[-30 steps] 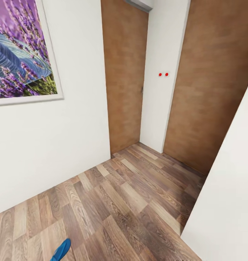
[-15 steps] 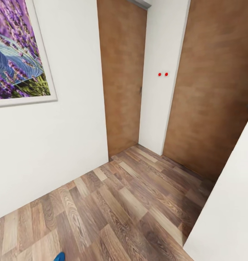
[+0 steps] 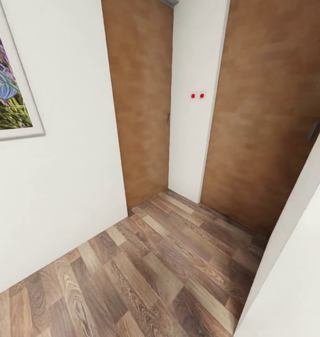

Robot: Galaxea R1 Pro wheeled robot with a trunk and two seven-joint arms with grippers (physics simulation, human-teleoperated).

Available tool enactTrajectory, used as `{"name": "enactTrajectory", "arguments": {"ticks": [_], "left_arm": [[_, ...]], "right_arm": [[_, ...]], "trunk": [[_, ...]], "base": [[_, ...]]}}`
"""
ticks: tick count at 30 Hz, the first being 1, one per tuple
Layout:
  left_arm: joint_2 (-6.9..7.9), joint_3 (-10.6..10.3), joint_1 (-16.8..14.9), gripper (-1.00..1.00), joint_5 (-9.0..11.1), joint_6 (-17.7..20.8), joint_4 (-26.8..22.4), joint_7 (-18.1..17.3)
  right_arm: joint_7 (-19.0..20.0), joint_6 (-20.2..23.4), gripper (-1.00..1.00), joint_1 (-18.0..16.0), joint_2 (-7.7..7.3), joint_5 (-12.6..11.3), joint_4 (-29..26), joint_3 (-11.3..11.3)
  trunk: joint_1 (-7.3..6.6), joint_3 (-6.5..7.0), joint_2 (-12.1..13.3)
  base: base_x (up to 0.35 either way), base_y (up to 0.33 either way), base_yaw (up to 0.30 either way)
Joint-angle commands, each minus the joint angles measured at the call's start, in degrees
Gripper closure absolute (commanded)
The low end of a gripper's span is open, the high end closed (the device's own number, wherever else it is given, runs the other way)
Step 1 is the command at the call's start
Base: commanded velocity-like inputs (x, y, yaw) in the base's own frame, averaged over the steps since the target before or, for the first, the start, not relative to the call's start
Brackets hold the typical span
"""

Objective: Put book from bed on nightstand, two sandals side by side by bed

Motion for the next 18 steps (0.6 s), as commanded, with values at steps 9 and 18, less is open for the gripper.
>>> {"name": "enactTrajectory", "arguments": {"ticks": [9, 18], "left_arm": [[0.02, -0.10, -0.01, -1.00, 0.55, -0.16, 0.01, 0.02], [0.02, -0.10, -0.01, -1.00, 0.55, -0.22, 0.01, 0.02]], "right_arm": [[0.13, -0.18, -1.00, -0.03, 0.02, -0.02, 0.00, -0.19], [0.12, -0.18, -1.00, -0.03, 0.03, 0.06, 0.01, -0.19]], "trunk": [[0.03, -0.05, -0.02], [0.03, -0.05, -0.02]], "base": [[0.276, 0.000, -0.074], [0.117, 0.000, -0.003]]}}
